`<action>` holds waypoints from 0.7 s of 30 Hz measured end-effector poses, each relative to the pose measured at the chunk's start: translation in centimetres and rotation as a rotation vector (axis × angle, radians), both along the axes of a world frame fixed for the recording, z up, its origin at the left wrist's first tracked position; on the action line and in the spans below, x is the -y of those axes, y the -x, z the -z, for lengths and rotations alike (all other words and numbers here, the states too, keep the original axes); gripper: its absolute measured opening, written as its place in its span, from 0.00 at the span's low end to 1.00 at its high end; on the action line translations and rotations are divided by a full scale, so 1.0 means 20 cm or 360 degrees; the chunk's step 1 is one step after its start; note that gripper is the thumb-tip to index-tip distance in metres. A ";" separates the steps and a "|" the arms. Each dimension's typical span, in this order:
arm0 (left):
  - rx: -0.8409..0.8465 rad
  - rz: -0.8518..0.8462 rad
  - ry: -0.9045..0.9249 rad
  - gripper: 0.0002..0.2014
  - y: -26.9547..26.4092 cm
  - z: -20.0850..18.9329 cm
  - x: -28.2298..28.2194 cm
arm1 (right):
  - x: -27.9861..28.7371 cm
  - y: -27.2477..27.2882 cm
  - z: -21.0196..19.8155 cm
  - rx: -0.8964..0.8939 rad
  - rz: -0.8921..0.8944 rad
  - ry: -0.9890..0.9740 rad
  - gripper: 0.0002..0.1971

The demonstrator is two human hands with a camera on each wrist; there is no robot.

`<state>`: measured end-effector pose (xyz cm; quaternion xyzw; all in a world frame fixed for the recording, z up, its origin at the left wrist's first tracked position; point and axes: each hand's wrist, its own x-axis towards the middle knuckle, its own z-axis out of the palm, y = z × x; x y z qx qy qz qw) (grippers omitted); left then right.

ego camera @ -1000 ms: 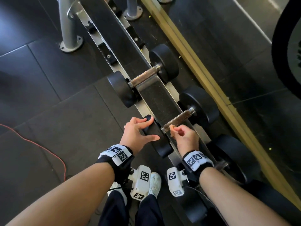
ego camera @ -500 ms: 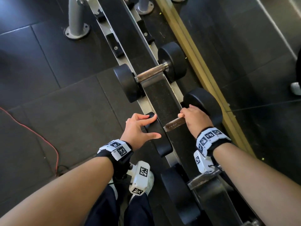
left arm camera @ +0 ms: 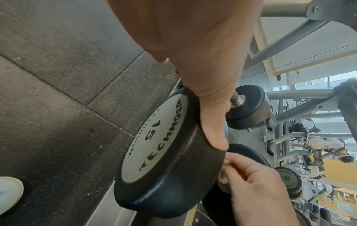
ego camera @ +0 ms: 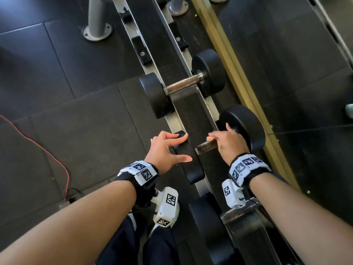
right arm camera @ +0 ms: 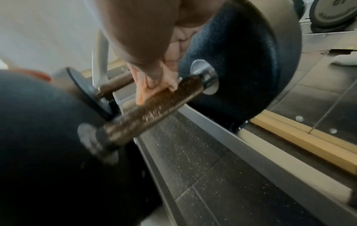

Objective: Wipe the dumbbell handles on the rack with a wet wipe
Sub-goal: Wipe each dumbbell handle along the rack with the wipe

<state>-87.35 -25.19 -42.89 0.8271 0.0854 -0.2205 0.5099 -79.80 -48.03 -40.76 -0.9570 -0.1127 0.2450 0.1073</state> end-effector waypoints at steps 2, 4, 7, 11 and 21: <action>-0.0019 0.0021 -0.0017 0.31 -0.01 -0.01 0.00 | 0.00 0.04 0.02 0.0034 -0.0108 0.0022 0.21; -0.0044 0.0045 -0.0050 0.32 -0.04 -0.03 -0.01 | 0.00 0.09 0.03 0.0000 -0.0231 -0.0033 0.22; -0.0093 0.0084 -0.0112 0.34 -0.07 -0.07 -0.01 | 0.02 0.09 0.01 -0.0180 -0.0397 -0.0052 0.24; -0.0188 0.0180 -0.0173 0.34 -0.11 -0.13 -0.02 | 0.06 0.04 -0.06 0.0089 -0.0047 -0.0043 0.20; -0.0346 0.0524 -0.0290 0.29 -0.28 -0.12 -0.08 | -0.03 0.13 -0.10 0.0066 -0.0480 -0.0098 0.20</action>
